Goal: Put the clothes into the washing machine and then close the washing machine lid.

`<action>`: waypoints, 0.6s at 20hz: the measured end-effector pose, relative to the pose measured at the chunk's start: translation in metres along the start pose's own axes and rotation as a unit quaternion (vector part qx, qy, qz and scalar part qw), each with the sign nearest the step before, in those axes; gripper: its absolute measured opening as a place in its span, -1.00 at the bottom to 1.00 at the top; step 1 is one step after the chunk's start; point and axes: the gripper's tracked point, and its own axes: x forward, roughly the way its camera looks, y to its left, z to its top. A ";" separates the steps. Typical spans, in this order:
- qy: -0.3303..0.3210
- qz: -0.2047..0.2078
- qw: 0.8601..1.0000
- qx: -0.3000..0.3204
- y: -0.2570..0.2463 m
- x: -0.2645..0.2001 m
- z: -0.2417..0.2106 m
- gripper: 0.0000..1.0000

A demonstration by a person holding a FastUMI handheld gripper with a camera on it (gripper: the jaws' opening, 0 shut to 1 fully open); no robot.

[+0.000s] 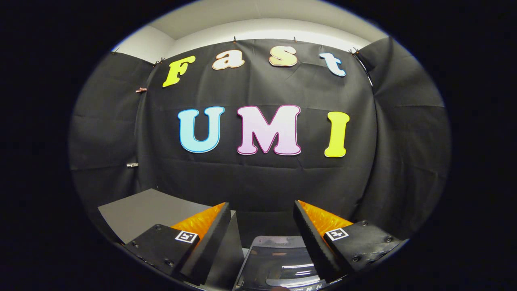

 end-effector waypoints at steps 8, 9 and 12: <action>0.001 -0.011 1.000 0.005 -0.011 0.000 -0.003 0.98; 0.000 -0.011 1.000 0.006 -0.012 -0.001 -0.004 0.98; -0.001 -0.015 1.000 0.009 -0.014 -0.001 -0.004 0.98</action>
